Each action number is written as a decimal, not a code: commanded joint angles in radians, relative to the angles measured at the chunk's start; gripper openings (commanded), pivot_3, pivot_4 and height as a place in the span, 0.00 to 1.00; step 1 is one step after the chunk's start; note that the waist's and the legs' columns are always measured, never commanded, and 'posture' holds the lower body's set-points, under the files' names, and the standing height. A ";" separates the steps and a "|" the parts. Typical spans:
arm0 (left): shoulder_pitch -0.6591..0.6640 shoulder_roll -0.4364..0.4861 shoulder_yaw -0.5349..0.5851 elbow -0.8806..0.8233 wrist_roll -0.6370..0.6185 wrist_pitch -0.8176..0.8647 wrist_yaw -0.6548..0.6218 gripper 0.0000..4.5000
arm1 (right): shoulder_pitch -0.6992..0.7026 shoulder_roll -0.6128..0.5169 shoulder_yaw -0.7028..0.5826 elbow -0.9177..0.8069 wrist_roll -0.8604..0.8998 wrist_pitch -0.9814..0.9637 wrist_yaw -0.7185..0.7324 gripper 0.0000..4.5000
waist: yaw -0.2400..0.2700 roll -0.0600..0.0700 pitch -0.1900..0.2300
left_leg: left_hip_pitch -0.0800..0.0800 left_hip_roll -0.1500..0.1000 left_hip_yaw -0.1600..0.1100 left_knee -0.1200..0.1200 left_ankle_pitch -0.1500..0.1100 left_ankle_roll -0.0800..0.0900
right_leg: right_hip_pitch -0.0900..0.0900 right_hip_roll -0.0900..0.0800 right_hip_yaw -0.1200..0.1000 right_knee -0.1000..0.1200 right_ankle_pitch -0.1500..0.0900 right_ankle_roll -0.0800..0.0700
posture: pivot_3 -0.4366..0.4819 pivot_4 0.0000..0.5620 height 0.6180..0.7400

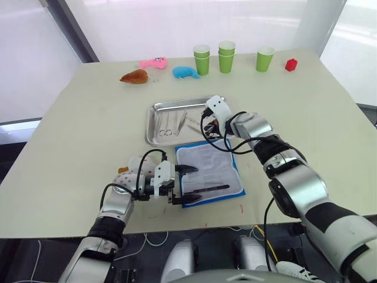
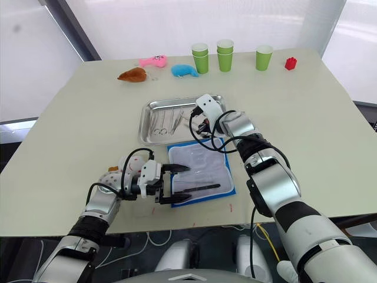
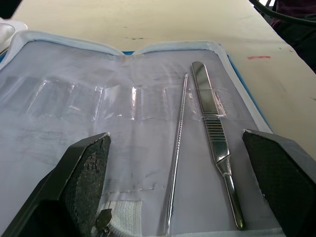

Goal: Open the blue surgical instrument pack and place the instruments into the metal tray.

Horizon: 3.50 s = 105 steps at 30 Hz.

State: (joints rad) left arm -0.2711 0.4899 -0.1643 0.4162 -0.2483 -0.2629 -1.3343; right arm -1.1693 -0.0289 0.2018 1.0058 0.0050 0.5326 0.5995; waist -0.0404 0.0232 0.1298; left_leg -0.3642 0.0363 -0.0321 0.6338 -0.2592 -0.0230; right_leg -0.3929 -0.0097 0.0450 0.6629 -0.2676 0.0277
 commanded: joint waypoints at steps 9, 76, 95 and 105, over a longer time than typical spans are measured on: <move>0.088 -0.008 -0.082 0.103 0.088 0.066 0.015 1.00 | -0.108 0.058 -0.069 0.180 -0.016 -0.114 -0.070 0.04 | -0.001 0.000 0.000 | 0.000 0.000 0.000 0.000 0.000 0.000 | 0.000 0.000 0.000 0.000 0.000 0.000 | 0.48 0.27 1.00; 0.067 0.017 -0.074 0.133 0.083 0.055 -0.029 1.00 | 0.709 -0.873 -0.338 -1.064 0.647 -0.129 1.003 0.99 | -0.001 -0.007 0.005 | 0.001 0.000 0.001 -0.002 -0.001 0.000 | 0.000 0.001 0.000 -0.003 -0.003 -0.001 | 0.48 0.27 1.00; 0.021 0.028 -0.090 0.200 0.115 0.007 -0.073 1.00 | 0.753 -0.703 -0.115 -1.174 0.367 -0.260 0.663 0.99 | -0.001 -0.008 0.005 | 0.000 0.001 0.000 -0.002 -0.001 0.000 | -0.001 0.001 -0.001 -0.003 -0.002 0.000 | 0.48 0.27 1.00; 0.020 0.030 -0.088 0.191 0.110 0.010 -0.073 1.00 | 0.745 -0.536 0.080 -1.115 0.219 -0.249 0.520 0.99 | -0.001 -0.009 0.005 | 0.001 0.001 -0.001 -0.002 -0.001 0.000 | 0.000 0.002 0.000 -0.002 -0.003 -0.001 | 0.48 0.27 1.00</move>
State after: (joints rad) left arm -0.3193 0.5015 -0.1736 0.4831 -0.2498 -0.2938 -1.4130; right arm -0.4098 -0.5741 0.2692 -0.1056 0.2396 0.3009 1.1338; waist -0.0412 0.0145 0.1352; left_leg -0.3632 0.0377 -0.0331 0.6318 -0.2597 -0.0227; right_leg -0.3932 -0.0070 0.0448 0.6608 -0.2702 0.0272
